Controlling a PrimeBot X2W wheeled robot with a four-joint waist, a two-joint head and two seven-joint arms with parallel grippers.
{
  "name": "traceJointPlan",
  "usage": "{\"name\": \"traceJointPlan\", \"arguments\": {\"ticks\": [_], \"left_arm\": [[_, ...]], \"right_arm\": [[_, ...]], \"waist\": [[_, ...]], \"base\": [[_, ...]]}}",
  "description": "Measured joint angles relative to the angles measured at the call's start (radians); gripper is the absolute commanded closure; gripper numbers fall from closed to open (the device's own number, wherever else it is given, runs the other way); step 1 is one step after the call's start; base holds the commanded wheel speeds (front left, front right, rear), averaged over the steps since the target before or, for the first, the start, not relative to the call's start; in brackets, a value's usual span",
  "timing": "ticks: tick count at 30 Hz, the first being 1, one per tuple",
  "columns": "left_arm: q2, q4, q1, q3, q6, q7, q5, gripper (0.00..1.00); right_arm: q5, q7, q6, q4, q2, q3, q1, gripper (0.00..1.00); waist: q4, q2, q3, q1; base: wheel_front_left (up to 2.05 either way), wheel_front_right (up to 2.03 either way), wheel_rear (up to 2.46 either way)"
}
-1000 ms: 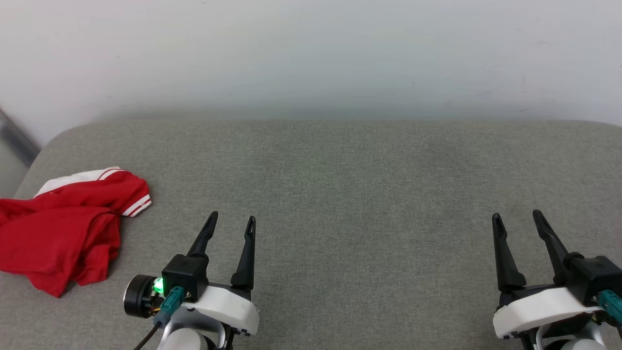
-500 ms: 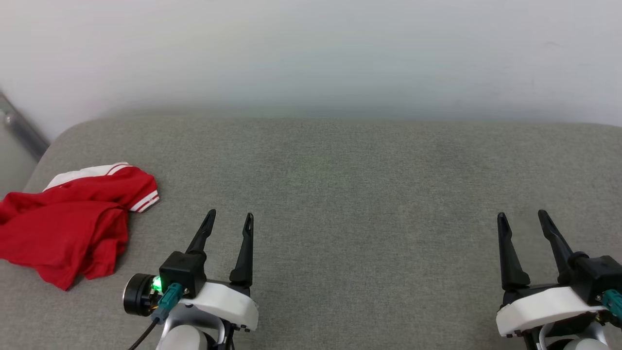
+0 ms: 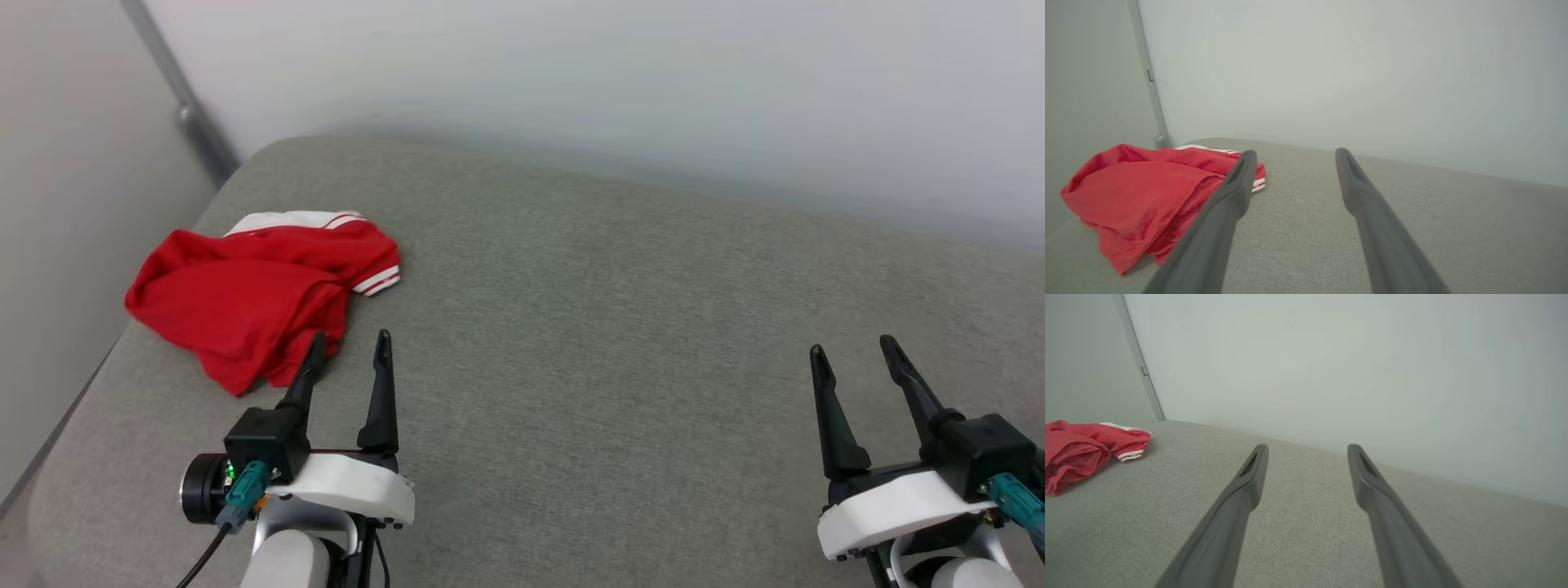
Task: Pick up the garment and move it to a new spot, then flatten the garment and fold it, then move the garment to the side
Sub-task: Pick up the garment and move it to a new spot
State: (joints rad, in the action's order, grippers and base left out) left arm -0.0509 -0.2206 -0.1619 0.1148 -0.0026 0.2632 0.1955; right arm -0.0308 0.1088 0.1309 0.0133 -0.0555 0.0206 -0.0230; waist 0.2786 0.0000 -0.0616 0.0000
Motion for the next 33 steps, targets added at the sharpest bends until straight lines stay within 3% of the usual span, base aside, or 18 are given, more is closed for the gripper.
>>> {"name": "traceJointPlan", "arguments": {"ticks": [9, 15, 27, 33], "left_arm": [[0.000, 0.027, 0.014, -0.042, 0.020, 0.000, 0.024, 0.00], [0.000, 0.028, 0.022, -0.052, 0.014, 0.000, 0.028, 0.00], [0.000, 0.033, 0.008, -0.059, 0.020, 0.000, 0.035, 0.00], [-0.005, 0.011, -0.130, -0.089, 0.006, 0.000, 0.024, 0.00]], "right_arm": [[-0.006, -0.012, 0.000, 0.011, -0.012, -0.025, -0.015, 0.00], [-0.014, -0.013, 0.000, 0.012, -0.017, -0.040, -0.022, 0.00], [-0.017, -0.023, 0.000, 0.018, -0.030, -0.049, -0.037, 0.00], [-0.016, -0.039, 0.000, 0.040, -0.038, -0.059, -0.058, 0.00]], "waist": [[0.170, 0.0000, -0.021, 0.0000], [0.247, 0.0000, -0.029, 0.0000], [0.257, 0.0000, -0.049, -0.0001], [0.225, 0.0000, -0.079, 0.0000]], "base": [[0.00, 0.00, 0.00], [0.00, 0.00, 0.00], [0.00, 0.00, 0.00], [0.00, 0.00, 0.00]]}}
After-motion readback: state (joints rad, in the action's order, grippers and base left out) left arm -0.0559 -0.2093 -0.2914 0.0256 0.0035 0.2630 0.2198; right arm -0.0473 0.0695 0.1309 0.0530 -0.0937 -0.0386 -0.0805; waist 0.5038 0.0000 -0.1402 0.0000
